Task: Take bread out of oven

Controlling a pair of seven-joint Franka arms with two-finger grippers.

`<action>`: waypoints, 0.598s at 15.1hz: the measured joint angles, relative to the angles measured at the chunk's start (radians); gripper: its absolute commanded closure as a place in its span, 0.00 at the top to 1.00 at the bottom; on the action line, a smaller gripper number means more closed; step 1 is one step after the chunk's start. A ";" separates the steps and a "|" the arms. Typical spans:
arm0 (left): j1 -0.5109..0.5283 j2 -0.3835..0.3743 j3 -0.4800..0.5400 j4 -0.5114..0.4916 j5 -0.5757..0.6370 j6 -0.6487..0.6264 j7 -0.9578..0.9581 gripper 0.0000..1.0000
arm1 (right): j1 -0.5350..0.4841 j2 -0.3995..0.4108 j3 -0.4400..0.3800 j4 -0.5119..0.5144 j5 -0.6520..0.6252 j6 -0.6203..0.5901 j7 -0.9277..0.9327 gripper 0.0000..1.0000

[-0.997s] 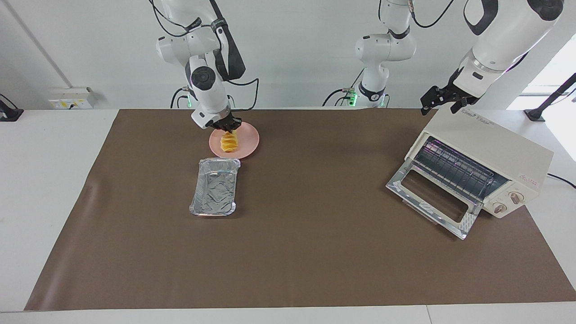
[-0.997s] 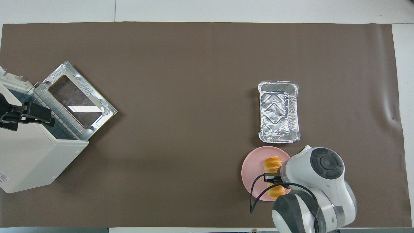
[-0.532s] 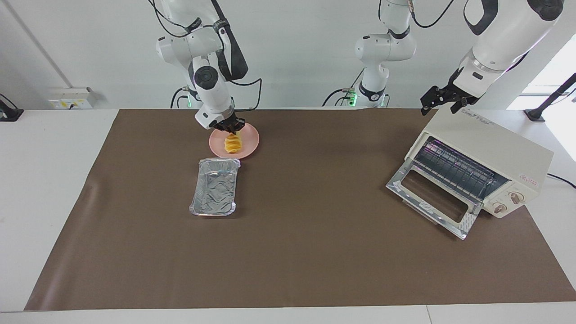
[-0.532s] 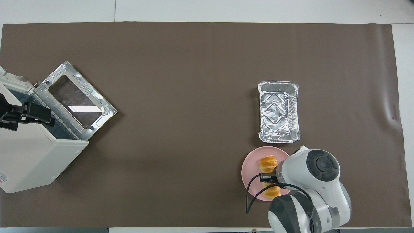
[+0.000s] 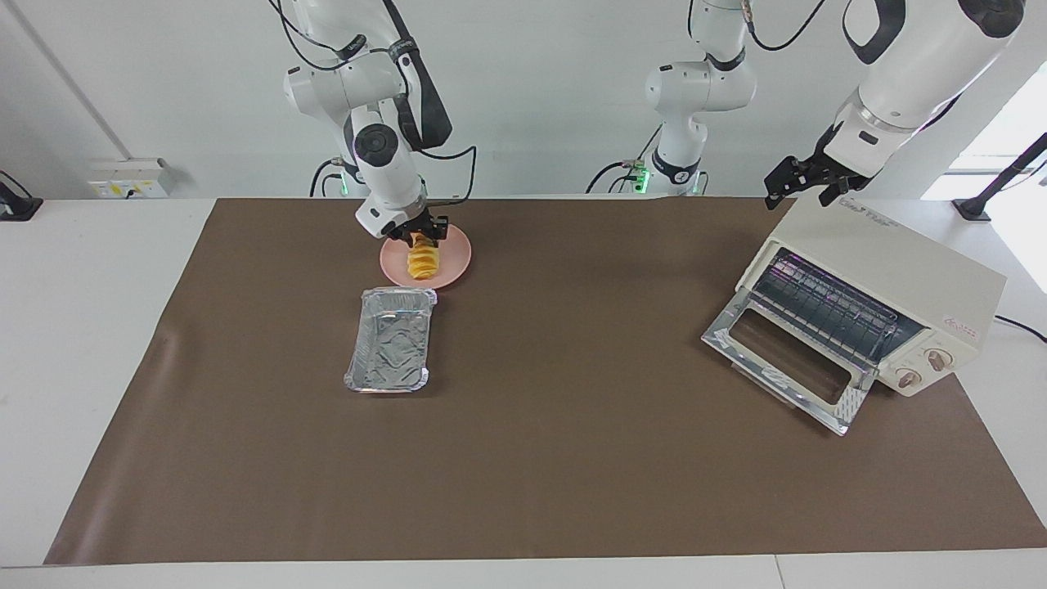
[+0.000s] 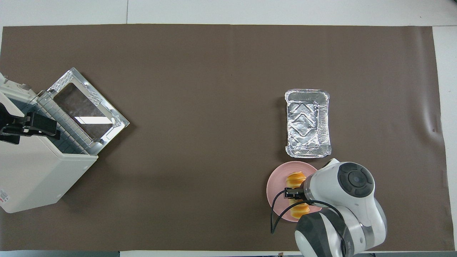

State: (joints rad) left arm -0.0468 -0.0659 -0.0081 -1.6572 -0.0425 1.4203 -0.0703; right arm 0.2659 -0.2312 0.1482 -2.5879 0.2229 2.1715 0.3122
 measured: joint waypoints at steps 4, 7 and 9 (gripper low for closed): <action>0.000 0.000 0.000 0.000 0.000 0.000 0.000 1.00 | -0.050 -0.014 -0.004 0.241 -0.014 -0.176 -0.018 1.00; 0.000 0.000 0.000 0.000 0.000 0.000 0.000 1.00 | -0.167 -0.033 -0.011 0.377 -0.043 -0.246 -0.181 1.00; 0.000 0.000 0.000 0.000 0.000 0.000 0.000 1.00 | -0.260 -0.031 -0.017 0.469 -0.073 -0.329 -0.315 1.00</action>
State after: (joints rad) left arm -0.0468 -0.0659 -0.0081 -1.6572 -0.0425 1.4203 -0.0703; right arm 0.0062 -0.2625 0.1308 -2.1188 0.1494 1.8421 -0.0032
